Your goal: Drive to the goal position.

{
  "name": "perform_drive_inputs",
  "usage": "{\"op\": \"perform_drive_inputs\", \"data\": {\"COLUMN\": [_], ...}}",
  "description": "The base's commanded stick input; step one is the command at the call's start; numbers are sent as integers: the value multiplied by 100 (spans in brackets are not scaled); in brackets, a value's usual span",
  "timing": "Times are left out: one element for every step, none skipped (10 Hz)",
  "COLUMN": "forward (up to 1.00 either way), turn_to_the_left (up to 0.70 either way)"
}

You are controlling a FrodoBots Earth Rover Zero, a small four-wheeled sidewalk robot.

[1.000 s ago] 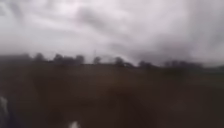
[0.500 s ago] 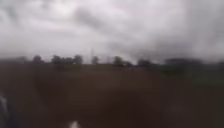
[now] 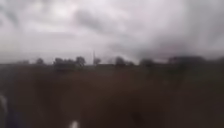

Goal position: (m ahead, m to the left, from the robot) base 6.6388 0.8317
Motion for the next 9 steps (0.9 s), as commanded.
{"op": "perform_drive_inputs", "data": {"forward": [70, 70, 70, 70, 70, 70, 70, 70, 70], "turn_to_the_left": [0, 0, 0, 0, 0, 0, 0, 0, -35]}}
